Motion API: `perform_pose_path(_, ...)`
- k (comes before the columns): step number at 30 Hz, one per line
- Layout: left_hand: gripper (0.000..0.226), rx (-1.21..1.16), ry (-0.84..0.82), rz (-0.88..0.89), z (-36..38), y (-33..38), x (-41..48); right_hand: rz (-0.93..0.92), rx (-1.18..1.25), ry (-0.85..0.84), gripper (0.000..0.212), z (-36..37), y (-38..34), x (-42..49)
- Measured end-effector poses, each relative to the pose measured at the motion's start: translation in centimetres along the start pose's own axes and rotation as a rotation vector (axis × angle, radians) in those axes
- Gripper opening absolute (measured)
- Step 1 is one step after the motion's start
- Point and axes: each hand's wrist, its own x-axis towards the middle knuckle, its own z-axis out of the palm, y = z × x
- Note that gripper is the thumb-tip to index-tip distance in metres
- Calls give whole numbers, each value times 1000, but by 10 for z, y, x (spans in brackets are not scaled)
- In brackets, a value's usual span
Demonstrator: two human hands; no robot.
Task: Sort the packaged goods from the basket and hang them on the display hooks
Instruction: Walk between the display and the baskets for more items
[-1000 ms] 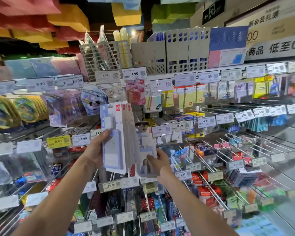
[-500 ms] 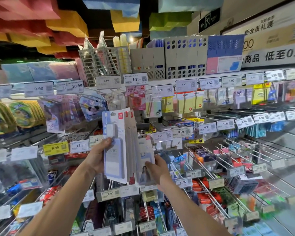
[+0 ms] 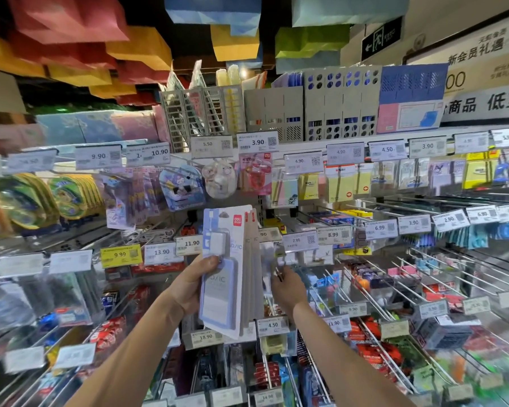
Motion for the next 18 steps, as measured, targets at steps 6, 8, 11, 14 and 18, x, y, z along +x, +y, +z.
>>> perform_pose_path(6,92,153,8,-17,-9,-27,-6,-255,266,173,30,-19,-16,-49)
perform_pose_path(8,96,191,61,-31,-9,-36,-10,-327,367,194,29,-22,-24,-68)
perform_pose_path(11,77,214,134,3,-5,-49,-17,-377,385,-5,44,-16,-32,-91)
perform_pose_path(14,75,167,196,32,-1,-58,-20,-349,201,-108,49,-7,-34,-106)
perform_pose_path(18,54,198,225,7,4,-63,-24,-354,182,-32,39,-6,-28,-108)
